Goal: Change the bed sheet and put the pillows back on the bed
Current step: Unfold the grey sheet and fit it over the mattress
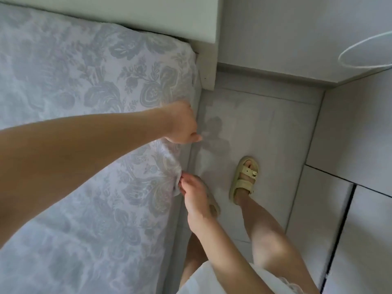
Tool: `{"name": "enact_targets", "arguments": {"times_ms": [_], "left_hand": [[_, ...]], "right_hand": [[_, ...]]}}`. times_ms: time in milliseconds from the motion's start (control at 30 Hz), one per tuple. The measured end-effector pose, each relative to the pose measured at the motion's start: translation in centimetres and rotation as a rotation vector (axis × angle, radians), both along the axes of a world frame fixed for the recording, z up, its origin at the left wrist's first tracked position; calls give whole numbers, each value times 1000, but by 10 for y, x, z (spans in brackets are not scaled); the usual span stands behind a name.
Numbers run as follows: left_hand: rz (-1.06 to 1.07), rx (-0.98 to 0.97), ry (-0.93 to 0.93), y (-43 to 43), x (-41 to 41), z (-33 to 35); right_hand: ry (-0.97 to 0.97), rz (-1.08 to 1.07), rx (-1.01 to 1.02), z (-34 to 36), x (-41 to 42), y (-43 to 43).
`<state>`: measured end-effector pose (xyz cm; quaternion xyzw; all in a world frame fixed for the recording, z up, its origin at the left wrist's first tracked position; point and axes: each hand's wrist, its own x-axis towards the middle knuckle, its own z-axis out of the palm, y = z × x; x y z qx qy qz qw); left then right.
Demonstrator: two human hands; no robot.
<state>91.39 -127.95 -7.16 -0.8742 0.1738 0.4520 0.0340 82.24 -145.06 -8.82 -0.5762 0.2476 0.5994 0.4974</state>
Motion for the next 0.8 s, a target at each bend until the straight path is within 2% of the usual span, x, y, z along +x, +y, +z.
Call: {"name": "enact_targets", "arguments": {"times_ms": [100, 167, 300, 467, 667, 800], "left_hand": [[53, 90, 249, -11, 12, -9], [22, 127, 297, -15, 13, -15], [-62, 129, 298, -16, 7, -34], [-187, 135, 169, -12, 2, -47], [-138, 140, 176, -14, 3, -52], [-158, 240, 214, -25, 4, -46]], "right_hand": [[9, -23, 35, -1, -9, 3], [-4, -50, 17, -5, -10, 2], [-59, -86, 69, -12, -10, -1], [28, -260, 179, -16, -13, 4], [-22, -397, 174, -23, -32, 5], [-63, -396, 202, -31, -34, 8]]}}
